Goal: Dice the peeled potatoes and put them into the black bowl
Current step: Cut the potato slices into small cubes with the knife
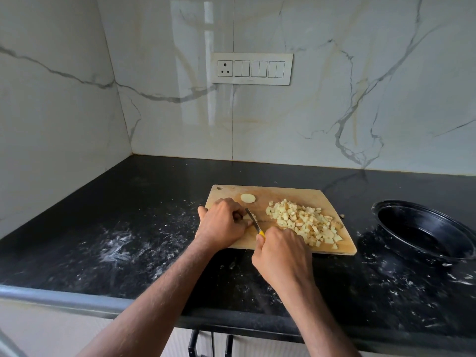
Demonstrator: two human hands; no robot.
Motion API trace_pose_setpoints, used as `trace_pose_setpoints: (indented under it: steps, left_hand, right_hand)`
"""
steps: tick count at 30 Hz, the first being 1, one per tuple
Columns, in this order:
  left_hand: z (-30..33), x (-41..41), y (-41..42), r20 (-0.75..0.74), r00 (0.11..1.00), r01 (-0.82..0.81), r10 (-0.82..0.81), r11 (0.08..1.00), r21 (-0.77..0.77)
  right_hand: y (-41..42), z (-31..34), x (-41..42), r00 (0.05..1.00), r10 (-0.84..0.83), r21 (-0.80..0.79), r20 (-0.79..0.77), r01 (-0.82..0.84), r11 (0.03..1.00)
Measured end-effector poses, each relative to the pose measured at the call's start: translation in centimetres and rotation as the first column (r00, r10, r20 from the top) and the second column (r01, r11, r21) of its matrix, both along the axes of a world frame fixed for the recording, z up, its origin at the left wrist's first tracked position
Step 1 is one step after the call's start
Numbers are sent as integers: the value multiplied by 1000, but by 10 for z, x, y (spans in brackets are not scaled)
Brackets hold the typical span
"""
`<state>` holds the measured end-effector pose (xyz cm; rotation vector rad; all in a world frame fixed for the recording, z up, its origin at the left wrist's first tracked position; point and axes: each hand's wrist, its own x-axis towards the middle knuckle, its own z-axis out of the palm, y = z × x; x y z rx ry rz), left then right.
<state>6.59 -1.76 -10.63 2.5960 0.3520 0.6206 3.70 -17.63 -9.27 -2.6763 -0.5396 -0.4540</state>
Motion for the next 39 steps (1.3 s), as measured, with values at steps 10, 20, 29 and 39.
trace_pose_setpoints:
  steps: [10,20,29,39]
  left_hand:
    - [2,-4,-3,-18,996,92,-93,995,-30]
    - [2,-5,-1,-86,979,191,-183,976,102]
    - [3,-6,0,-64,978,201,-197,978,50]
    - [7,-5,9,58,998,30,-24,993,-112]
  right_hand:
    - [9,-1,5,999,9,-20,44,-8,1000]
    - [-4,-9,0,998,31,-43,54,-29,999]
    - [-50,-12,-13,1000,10,3,15,-10,1000]
    - [-31,-9,5,998,-8,111,65,0,994]
